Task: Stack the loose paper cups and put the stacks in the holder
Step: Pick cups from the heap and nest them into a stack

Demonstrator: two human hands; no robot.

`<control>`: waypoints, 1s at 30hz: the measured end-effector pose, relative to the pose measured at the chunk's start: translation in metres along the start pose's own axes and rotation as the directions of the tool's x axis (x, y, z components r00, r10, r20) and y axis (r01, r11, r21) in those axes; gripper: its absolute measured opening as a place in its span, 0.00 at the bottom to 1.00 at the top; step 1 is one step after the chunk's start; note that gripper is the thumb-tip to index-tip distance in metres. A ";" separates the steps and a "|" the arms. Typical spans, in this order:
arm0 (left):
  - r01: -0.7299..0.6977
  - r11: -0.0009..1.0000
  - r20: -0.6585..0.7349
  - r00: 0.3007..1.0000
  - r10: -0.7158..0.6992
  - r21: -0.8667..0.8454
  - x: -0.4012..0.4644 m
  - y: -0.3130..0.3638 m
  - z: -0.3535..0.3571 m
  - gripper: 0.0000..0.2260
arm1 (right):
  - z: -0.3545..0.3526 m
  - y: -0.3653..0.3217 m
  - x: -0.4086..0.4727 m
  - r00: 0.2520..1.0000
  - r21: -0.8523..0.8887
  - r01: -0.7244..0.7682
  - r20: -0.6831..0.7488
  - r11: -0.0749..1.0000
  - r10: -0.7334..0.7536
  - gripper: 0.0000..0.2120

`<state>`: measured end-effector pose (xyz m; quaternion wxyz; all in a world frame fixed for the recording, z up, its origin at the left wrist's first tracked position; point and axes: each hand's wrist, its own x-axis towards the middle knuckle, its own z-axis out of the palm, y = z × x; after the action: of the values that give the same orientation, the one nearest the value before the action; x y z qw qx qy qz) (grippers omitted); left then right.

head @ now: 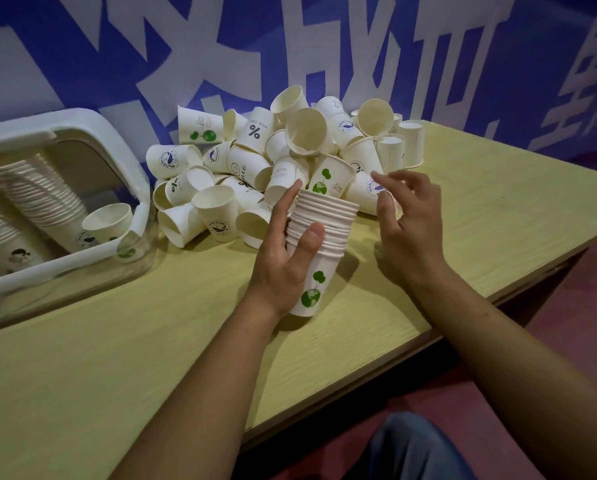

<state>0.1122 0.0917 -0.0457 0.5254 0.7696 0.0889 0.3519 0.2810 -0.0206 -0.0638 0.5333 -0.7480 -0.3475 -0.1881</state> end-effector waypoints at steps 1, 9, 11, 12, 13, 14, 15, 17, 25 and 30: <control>-0.007 1.000 -0.019 1.000 0.007 0.001 0.000 -0.001 0.000 0.28 | -0.001 0.003 0.004 0.999 -0.116 -0.036 0.027 0.993 0.039 0.17; -0.037 0.998 -0.158 0.987 0.029 -0.047 -0.001 -0.005 0.000 0.34 | 0.007 0.022 0.023 0.961 -0.344 -0.109 0.201 0.932 0.187 0.19; -0.041 0.998 -0.165 0.986 0.032 -0.053 -0.001 -0.006 -0.001 0.34 | 0.007 0.021 0.023 0.968 -0.305 -0.128 0.171 0.944 0.186 0.18; -0.043 0.998 -0.166 0.986 0.034 -0.052 -0.001 -0.007 -0.001 0.34 | 0.006 0.021 0.023 0.967 -0.273 -0.141 0.169 0.951 0.192 0.20; -0.043 0.998 -0.165 0.986 0.034 -0.050 -0.001 -0.007 -0.001 0.35 | 0.005 0.019 0.022 0.963 -0.245 -0.158 0.174 0.957 0.203 0.22; -0.041 0.998 -0.163 0.986 0.033 -0.048 -0.001 -0.007 -0.002 0.35 | 0.003 0.018 0.020 0.958 -0.230 -0.174 0.186 0.957 0.219 0.25; -0.039 0.998 -0.159 0.987 0.032 -0.043 -0.001 -0.007 -0.002 0.35 | 0.000 0.017 0.019 0.949 -0.230 -0.188 0.207 0.955 0.237 0.29; -0.042 0.999 -0.146 0.989 0.038 -0.023 -0.001 -0.007 -0.004 0.34 | -0.009 0.014 0.015 0.917 -0.249 -0.202 0.291 0.947 0.272 0.36; -0.074 0.996 -0.019 0.997 0.075 0.054 -0.007 0.001 -0.004 0.28 | -0.052 -0.010 0.025 0.701 -0.219 -0.262 0.627 0.940 0.341 0.34; -0.109 0.985 0.021 0.994 0.107 0.132 -0.012 0.006 -0.004 0.29 | -0.067 -0.019 0.028 0.712 0.016 -0.422 0.625 0.907 0.320 0.32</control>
<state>0.0996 0.0859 -0.0455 0.4536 0.8090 0.0667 0.3678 0.2925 -0.0697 -0.0083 0.4765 -0.7779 -0.3563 0.2022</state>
